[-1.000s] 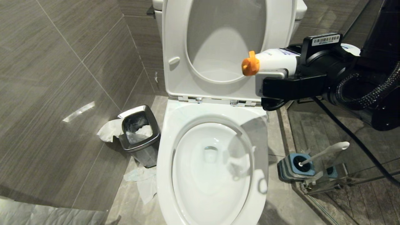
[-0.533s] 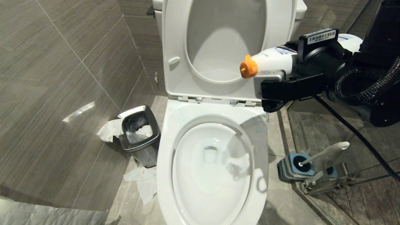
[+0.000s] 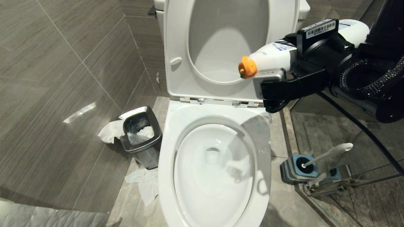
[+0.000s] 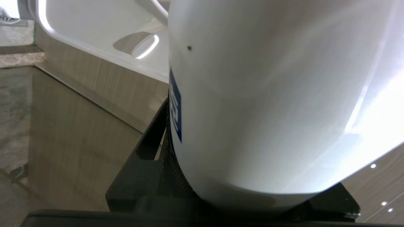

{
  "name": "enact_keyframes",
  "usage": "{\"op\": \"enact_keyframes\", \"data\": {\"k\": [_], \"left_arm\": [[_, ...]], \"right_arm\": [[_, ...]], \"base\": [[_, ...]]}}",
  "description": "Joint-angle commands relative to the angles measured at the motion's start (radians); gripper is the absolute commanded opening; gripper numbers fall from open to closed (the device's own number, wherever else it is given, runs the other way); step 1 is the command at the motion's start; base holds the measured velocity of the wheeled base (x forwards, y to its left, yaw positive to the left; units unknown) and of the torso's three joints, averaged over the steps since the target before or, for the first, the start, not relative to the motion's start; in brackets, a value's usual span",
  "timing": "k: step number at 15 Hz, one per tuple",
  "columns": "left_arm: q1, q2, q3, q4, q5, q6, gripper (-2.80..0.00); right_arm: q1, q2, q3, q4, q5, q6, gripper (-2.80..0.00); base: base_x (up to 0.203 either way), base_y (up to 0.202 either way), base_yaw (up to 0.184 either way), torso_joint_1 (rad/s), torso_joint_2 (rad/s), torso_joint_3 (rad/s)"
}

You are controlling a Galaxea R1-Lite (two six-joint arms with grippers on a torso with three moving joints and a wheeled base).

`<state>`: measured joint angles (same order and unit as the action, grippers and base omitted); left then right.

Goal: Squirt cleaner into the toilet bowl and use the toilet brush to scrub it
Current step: Pour in the cleaning agent

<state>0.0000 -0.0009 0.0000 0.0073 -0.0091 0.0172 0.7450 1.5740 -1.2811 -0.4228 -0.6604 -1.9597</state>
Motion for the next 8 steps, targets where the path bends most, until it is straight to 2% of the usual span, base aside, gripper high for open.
{"op": "enact_keyframes", "data": {"k": [1,4,8], "left_arm": [[0.000,0.001,0.003,0.000,0.000,0.000,-2.80],[0.000,0.001,0.003,0.000,0.000,0.001,-2.80],[0.000,0.001,0.002,0.000,0.000,0.001,-2.80]], "right_arm": [[0.004,0.001,-0.006,-0.004,-0.002,-0.016,-2.80],[0.005,0.003,-0.006,-0.004,-0.002,-0.027,-2.80],[0.018,0.003,-0.029,-0.004,-0.004,-0.084,-2.80]], "base": [[0.000,0.000,0.000,0.000,0.00,0.000],[0.000,0.000,0.000,0.000,0.00,0.000],[0.000,0.000,0.000,0.000,0.00,0.000]]}}
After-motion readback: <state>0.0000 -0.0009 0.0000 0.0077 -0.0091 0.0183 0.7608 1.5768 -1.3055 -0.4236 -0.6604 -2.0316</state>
